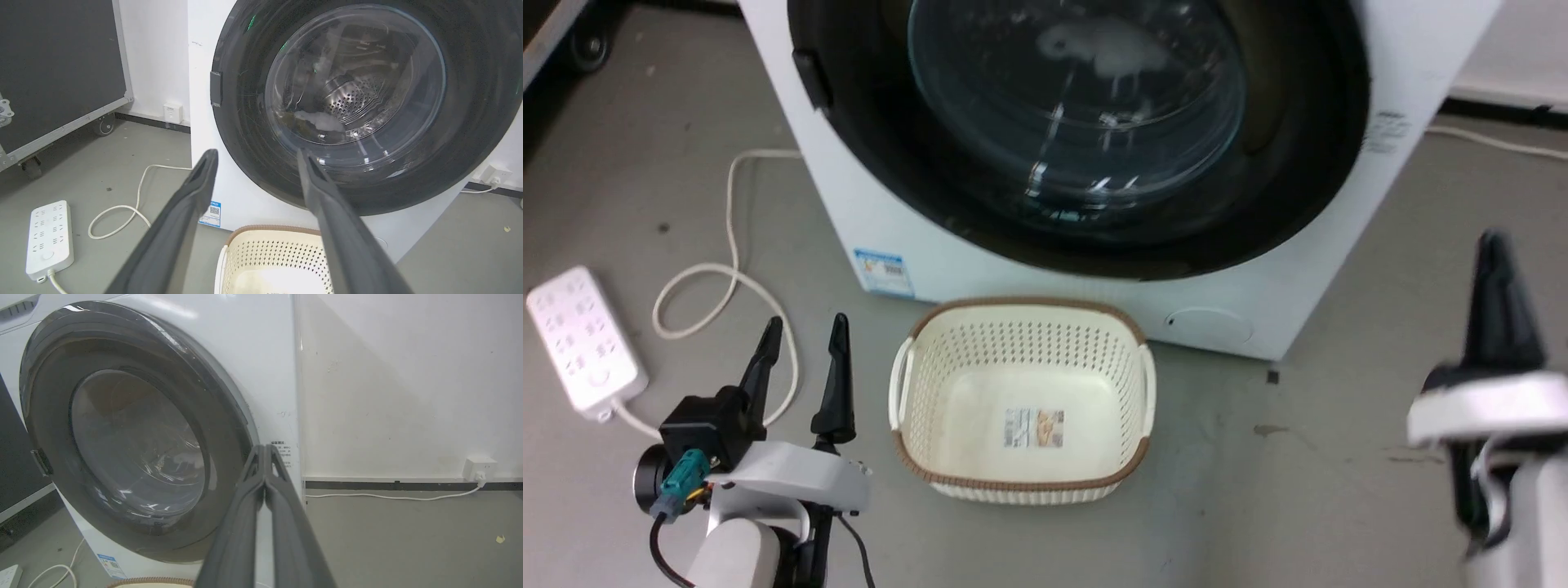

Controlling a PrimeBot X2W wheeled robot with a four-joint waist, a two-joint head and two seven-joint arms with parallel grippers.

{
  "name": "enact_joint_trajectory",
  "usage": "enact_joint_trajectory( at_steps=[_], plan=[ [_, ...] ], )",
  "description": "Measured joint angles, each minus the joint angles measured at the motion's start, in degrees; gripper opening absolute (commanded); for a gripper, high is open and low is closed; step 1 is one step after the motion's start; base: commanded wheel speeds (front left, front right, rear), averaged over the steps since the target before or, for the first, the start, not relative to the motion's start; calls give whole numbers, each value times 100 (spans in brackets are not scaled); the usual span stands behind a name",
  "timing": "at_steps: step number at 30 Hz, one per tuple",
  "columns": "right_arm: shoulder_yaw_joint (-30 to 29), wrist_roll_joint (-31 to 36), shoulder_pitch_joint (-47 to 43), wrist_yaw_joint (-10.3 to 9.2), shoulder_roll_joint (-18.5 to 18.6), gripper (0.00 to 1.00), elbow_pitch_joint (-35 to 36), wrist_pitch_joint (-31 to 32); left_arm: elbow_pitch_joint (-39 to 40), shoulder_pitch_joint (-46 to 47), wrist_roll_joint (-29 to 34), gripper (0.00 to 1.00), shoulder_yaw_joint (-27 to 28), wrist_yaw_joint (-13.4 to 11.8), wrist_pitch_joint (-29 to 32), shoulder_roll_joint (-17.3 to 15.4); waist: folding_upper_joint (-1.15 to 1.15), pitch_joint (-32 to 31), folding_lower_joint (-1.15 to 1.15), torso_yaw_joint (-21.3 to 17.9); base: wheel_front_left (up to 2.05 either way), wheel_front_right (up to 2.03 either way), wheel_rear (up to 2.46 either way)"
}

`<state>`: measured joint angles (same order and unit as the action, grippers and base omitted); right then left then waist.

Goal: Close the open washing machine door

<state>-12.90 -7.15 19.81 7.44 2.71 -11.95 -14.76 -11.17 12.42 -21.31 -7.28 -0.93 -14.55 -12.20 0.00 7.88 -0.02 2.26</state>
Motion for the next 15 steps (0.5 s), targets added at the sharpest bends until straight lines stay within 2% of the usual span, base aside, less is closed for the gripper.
enact_joint_trajectory(
  at_steps=[3, 15],
  plan=[
    [414, -114, -886, 0, -2, 0, 236, 0, 24, -160, 58, 100, -108, -47, 127, -45, 0, -270, 0, -191, 0, 0, 0],
    [780, -435, -1878, 0, -1, 0, 374, 183, 89, -456, 43, 100, -272, -90, 353, -42, 0, -701, 1, -395, 0, 0, 0]
  ],
)
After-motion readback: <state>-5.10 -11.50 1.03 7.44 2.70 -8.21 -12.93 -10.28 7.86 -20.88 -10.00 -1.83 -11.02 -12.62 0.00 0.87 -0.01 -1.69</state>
